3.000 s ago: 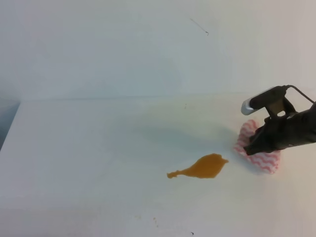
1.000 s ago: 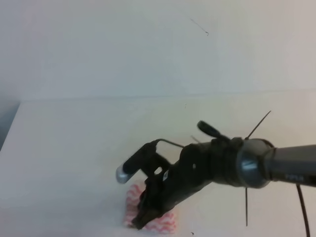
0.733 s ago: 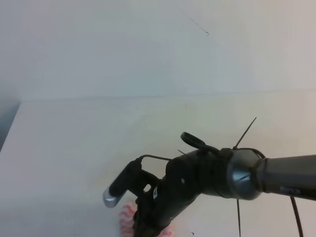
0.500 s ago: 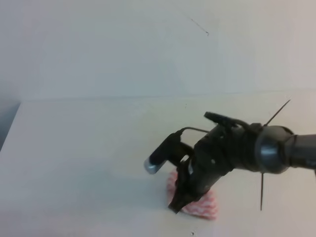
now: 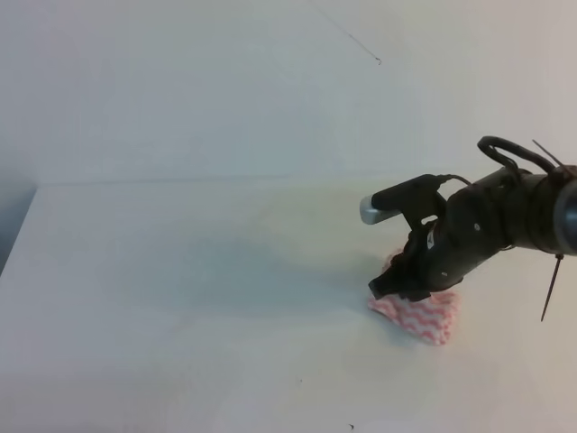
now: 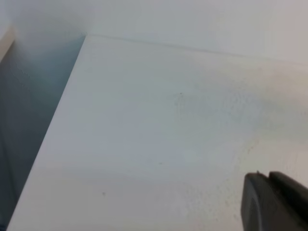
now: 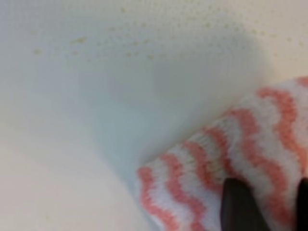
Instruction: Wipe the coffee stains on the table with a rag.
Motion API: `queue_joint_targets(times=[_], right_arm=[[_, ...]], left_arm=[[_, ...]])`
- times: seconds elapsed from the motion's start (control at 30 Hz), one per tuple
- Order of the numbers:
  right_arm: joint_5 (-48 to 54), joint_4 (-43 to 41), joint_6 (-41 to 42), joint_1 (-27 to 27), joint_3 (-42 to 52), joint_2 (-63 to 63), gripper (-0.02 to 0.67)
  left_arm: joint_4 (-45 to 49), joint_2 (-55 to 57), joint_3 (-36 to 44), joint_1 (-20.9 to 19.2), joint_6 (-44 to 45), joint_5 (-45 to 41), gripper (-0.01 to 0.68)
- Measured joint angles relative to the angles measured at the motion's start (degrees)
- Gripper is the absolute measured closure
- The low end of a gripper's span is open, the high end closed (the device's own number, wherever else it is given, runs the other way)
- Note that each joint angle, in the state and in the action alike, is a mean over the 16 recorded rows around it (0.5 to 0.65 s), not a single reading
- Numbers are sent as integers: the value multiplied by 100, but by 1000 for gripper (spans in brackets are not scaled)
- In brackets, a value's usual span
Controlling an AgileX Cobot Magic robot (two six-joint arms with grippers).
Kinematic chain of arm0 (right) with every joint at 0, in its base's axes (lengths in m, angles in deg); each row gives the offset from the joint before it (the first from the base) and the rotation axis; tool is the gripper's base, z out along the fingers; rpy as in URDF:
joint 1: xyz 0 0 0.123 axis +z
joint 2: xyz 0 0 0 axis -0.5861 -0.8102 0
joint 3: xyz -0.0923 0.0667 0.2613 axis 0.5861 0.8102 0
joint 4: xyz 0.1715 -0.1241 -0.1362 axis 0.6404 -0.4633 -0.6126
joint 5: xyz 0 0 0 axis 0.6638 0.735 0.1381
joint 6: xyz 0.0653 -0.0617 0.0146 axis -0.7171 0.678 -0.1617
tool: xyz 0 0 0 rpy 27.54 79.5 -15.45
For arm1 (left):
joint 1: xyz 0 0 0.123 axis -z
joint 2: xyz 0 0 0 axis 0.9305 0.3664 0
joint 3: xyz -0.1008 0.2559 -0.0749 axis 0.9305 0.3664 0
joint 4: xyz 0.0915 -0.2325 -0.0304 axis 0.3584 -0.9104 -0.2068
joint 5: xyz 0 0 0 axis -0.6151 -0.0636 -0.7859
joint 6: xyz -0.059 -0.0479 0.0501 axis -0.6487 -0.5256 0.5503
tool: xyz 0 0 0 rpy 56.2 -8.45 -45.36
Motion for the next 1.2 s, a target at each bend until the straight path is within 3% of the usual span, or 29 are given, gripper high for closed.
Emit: queue_joint_targets(times=[0.17,0.3,0.53,0.77,1.2], right_arm=[[-12,-84,-75,-84,0,400,369],[50,-304,-80,-86,1,999,348],[270,-987,-315,-84,64,2532,478],[495,-1980,-1053,-84,658,4259,615],[223,-2942,-2695,-84,3605,7252,645]], left_arm=[[0,0,-16,0,0,0,674],[0,0,0,0,0,0,674],[-1,-10,-31,0,0,-18,674],[-1,-10,-31,0,0,-18,674],[0,-10,-16,0,0,-12,674]])
